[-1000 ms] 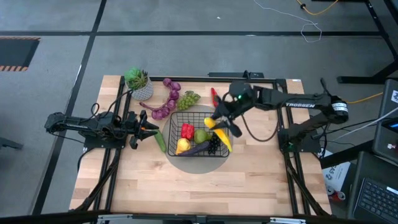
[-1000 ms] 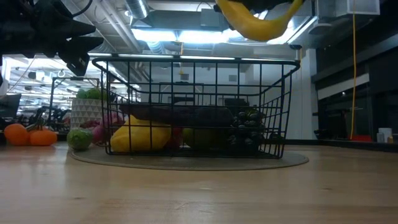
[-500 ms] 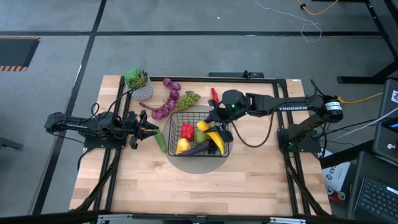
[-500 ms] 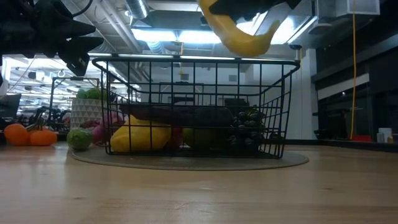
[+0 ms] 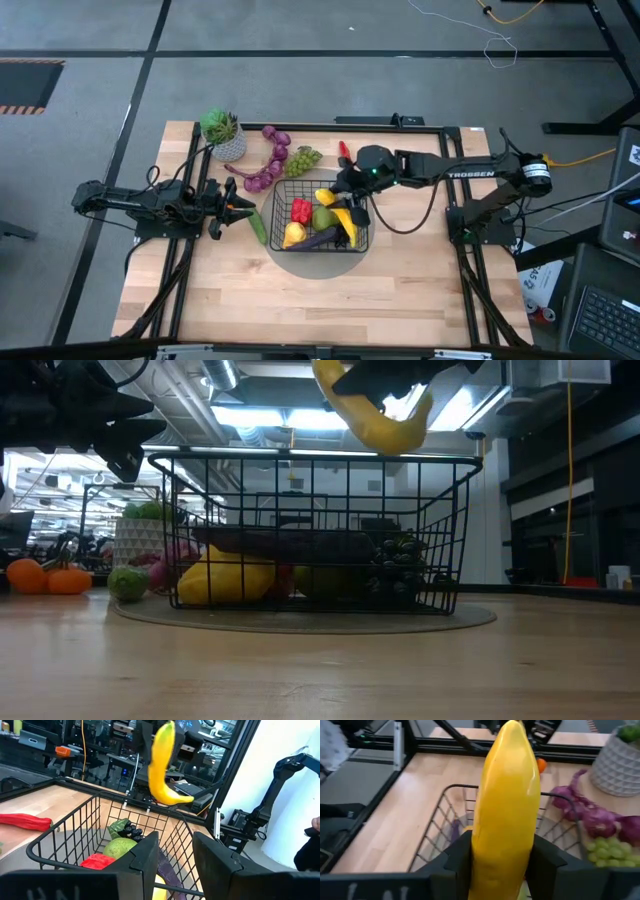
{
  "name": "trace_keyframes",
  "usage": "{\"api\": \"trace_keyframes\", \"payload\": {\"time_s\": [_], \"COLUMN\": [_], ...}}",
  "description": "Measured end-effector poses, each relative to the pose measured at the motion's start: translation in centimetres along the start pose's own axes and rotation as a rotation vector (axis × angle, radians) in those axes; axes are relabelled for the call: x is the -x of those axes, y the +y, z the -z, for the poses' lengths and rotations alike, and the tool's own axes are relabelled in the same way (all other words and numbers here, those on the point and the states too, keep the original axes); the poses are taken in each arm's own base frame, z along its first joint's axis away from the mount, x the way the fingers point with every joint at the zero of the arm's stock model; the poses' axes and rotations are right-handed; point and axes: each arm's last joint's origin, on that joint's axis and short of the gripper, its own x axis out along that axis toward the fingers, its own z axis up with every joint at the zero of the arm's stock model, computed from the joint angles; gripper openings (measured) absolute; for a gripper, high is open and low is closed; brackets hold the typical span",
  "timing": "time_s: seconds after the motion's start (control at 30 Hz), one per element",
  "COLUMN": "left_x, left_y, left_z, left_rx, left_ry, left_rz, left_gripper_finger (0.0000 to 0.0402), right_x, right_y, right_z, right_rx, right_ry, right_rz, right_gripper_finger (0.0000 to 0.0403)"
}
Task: Build produce basket
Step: Put the yellow banana into the black wire basket, then put the red chili pepper into the black wire basket
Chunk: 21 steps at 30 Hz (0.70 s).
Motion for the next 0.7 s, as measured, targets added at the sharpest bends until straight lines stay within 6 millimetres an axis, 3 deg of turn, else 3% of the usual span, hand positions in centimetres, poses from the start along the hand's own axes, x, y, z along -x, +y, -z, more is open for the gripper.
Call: {"api": "trace_keyframes", "payload": {"time_s": [0.33, 0.7], "left_x": [0.0, 0.0], "left_y": [0.0, 0.0], "left_z": [0.0, 0.0], "left_rx": [0.0, 0.0], "left_ry": [0.0, 0.0], "left_rz": [0.0, 0.0], "left_gripper_finger": [0.0115, 0.0115], "right_x": [0.03, 0.03], "right_y": [0.11, 0.16], "right_z": [0.07, 0.25], "right_rx": [0.017, 0.025], "right_ry": [0.005, 0.021], "right_rz": [-0.034, -0.047], "right_gripper_finger": [0.0218, 0.0227]}}
